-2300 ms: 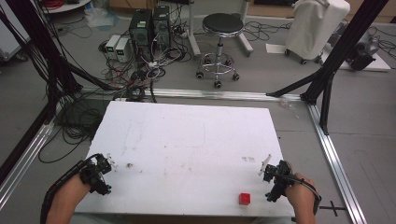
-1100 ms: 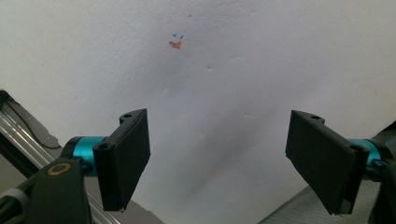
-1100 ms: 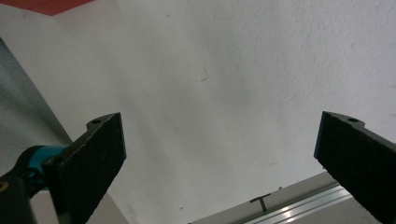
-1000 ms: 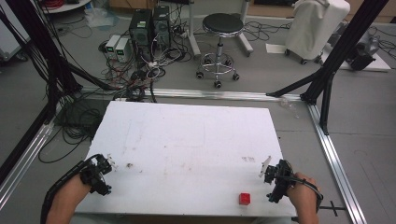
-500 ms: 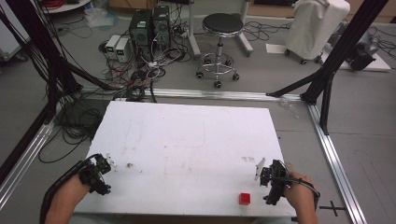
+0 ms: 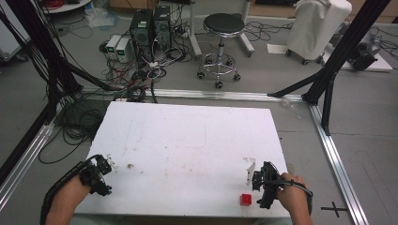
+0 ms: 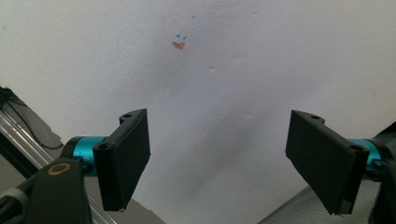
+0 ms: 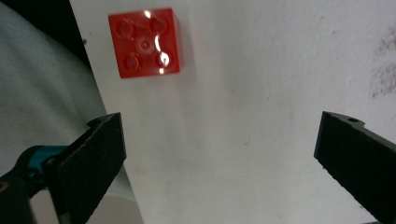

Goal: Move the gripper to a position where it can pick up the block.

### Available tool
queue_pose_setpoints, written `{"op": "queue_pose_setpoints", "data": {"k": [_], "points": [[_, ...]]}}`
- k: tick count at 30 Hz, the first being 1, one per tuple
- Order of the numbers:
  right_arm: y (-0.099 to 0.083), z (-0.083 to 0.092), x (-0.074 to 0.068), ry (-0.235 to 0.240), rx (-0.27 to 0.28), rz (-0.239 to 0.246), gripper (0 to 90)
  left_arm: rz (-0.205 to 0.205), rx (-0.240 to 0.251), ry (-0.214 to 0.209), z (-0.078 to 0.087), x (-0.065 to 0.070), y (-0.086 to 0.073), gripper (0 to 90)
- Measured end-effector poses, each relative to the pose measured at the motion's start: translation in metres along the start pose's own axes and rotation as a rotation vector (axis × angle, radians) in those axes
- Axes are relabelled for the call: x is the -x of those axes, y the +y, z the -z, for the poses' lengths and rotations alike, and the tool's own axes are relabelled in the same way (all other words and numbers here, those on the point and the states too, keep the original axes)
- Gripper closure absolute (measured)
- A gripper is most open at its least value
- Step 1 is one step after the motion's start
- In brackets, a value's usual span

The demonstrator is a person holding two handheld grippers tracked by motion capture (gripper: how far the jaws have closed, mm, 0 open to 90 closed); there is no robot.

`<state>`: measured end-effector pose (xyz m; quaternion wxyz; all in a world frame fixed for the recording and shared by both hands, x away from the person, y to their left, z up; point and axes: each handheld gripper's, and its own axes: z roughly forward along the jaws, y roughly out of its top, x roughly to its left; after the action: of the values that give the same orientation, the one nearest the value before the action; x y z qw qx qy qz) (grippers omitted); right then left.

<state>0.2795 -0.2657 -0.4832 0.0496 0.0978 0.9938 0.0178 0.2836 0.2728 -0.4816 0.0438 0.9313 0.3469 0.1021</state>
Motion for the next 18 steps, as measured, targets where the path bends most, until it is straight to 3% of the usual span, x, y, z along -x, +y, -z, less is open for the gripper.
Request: {"op": "queue_pose_setpoints", "data": {"k": [6, 14, 18], "points": [[0.013, -0.011, -0.015, 0.018, -0.021, 0.045, 1.3, 0.013, 0.017, -0.001, 0.0, 0.001, 0.0, 22.2], [0.026, -0.024, -0.03, -0.025, -0.023, 0.091, 1.3, 0.004, 0.016, 0.0, 0.0, 0.002, 0.001, 22.2], [0.034, -0.03, -0.032, -0.017, -0.031, 0.123, 1.3, 0.002, 0.014, 0.001, 0.001, 0.003, 0.001, 22.2]]}}
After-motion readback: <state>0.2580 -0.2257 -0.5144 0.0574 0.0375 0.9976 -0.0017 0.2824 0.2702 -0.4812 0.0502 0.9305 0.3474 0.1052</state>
